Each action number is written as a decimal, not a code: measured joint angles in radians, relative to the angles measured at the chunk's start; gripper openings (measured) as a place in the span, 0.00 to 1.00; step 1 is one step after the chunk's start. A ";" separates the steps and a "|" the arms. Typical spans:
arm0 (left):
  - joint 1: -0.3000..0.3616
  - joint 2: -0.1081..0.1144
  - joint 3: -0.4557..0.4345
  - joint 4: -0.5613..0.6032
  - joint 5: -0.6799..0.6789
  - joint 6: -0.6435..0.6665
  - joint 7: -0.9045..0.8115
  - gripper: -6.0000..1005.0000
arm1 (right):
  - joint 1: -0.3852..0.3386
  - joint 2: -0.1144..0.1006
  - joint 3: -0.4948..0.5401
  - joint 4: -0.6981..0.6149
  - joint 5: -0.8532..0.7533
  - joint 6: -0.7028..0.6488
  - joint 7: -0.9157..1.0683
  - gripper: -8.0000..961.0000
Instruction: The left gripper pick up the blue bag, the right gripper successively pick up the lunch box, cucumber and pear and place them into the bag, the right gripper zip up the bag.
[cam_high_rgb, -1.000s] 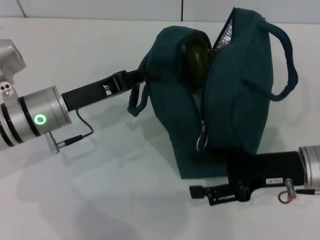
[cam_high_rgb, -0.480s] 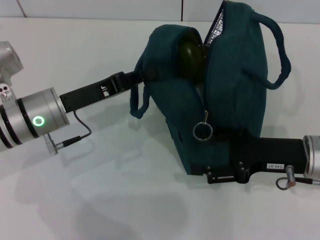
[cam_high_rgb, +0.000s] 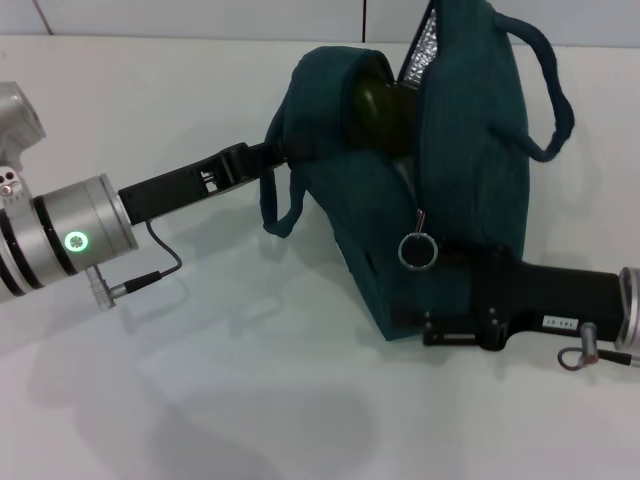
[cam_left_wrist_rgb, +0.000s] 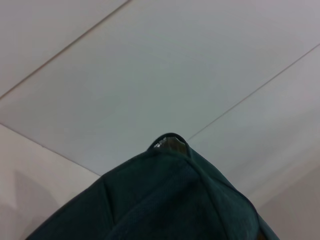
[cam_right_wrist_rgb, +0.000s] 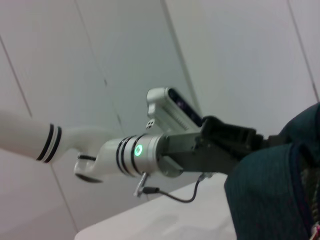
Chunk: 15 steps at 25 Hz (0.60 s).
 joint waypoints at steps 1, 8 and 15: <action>0.000 0.000 0.000 0.000 0.000 0.000 0.000 0.07 | -0.004 0.000 -0.001 0.001 0.015 0.000 -0.004 0.86; 0.005 0.000 0.000 0.000 0.000 0.000 0.001 0.07 | -0.018 0.000 -0.004 0.002 0.077 0.003 -0.022 0.77; 0.014 -0.001 0.000 0.000 0.000 0.000 0.001 0.07 | -0.018 0.000 -0.005 0.015 0.082 0.010 -0.022 0.54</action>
